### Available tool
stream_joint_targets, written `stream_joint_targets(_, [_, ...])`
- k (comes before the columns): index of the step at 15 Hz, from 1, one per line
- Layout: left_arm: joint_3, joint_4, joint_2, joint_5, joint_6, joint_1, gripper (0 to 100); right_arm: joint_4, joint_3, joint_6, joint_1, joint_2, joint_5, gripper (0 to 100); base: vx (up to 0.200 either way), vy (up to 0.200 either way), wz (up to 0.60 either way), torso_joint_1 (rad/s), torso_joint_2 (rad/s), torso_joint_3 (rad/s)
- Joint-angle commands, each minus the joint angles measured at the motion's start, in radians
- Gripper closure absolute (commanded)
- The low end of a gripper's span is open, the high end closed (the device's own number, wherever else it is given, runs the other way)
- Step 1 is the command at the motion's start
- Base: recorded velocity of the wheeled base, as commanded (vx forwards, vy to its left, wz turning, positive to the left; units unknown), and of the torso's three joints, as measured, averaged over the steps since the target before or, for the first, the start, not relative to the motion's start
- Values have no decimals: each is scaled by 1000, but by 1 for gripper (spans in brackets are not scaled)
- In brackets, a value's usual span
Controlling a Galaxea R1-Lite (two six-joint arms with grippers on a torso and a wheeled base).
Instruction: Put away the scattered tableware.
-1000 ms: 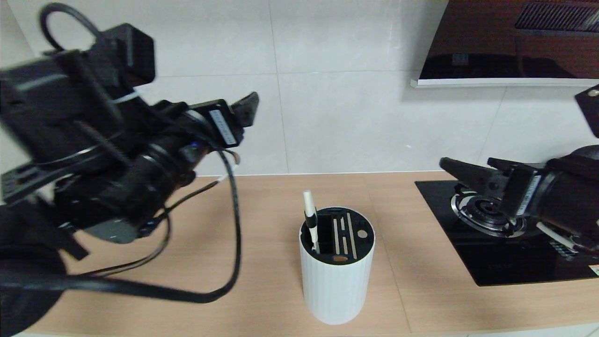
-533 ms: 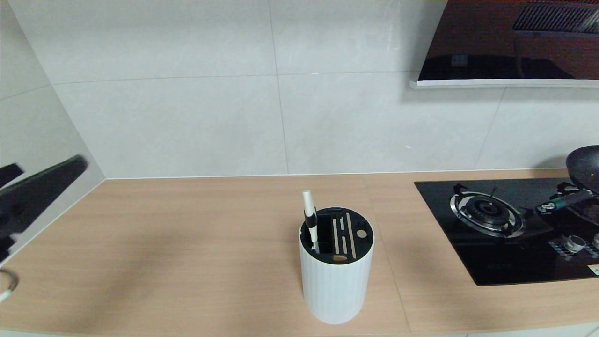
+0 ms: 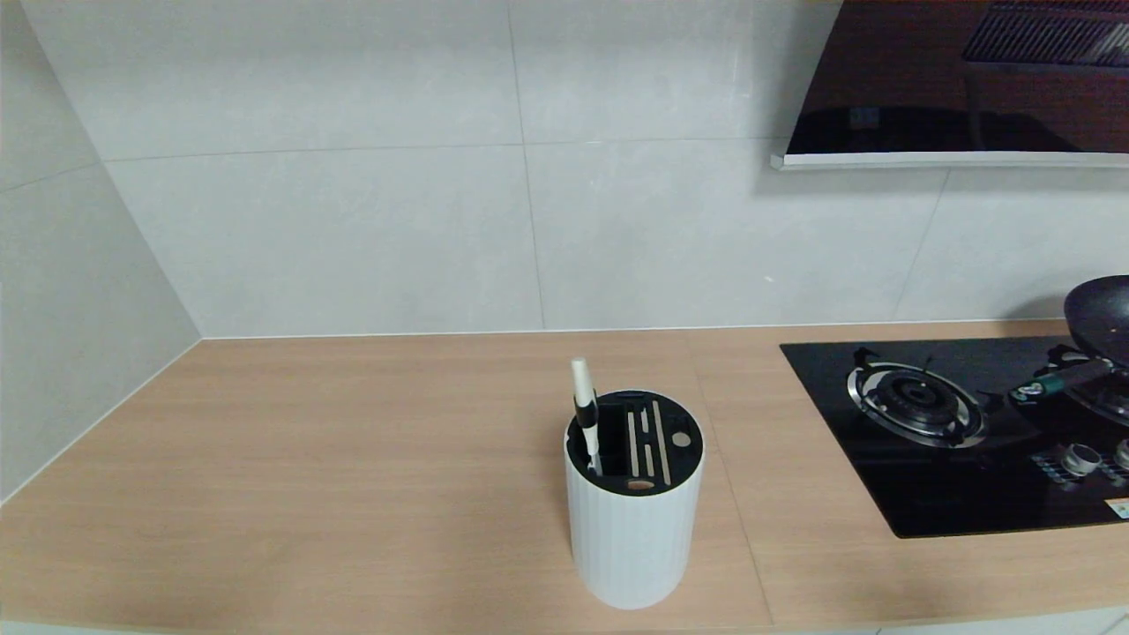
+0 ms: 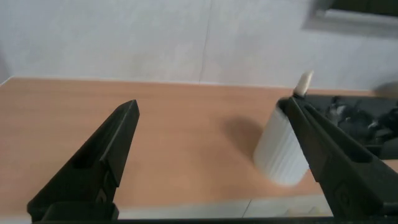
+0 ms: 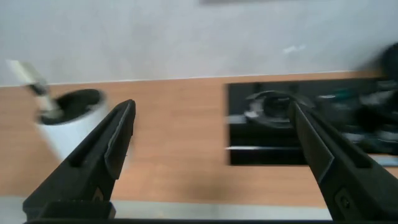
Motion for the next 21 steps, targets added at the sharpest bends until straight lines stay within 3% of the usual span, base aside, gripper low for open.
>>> stream_joint_targets(1, [46,4,-73,42,-6,26,0,7,26,-5,-8,-61,-32,0,0,0,0,0,0,0])
stream_joint_targets(2, [52,-5,-73,45,-5,81,0,7,40,5,-80,-61,-41,0,0,0,0,0,0,0])
stream_joint_targets(3, [52,-7,-73,44,-3,102,0,7,46,9,-108,-63,-40,0,0,0,0,0,0,0])
stream_joint_targets(4, [59,-14,-79,44,-2,174,0,7,89,12,-180,-104,-18,0,0,0,0,0,0,0])
stream_joint_targets(6, [115,-14,-168,-12,6,242,0,7,164,11,-206,-163,29,0,0,0,0,0,0,0])
stream_joint_targets(7, [138,-14,-168,-10,1,248,0,-2,181,11,-206,-161,19,0,0,0,0,0,0,0])
stream_joint_targets(8, [211,-36,-168,42,0,248,0,-55,232,12,-206,-163,9,0,0,0,0,0,0,0])
stream_joint_targets(10, [326,-117,-168,31,10,248,0,-153,307,-9,-206,-163,17,0,0,0,0,0,0,0])
stream_joint_targets(11, [406,-175,-168,8,43,246,0,-142,307,-11,-206,-163,36,0,0,0,0,0,0,0])
stream_joint_targets(12, [486,-249,-168,-12,107,246,0,-122,307,-14,-206,-163,60,0,0,0,0,0,0,0])
stream_joint_targets(13, [501,-272,-168,-38,159,246,0,-78,307,-17,-206,-161,75,0,0,0,0,0,0,0])
stream_joint_targets(17, [501,-217,-168,-190,178,246,0,-22,304,-17,-206,-163,147,0,0,0,0,0,0,0])
stream_joint_targets(21, [501,-208,-168,-199,184,246,0,-29,307,-25,-206,-161,161,0,0,0,0,0,0,0])
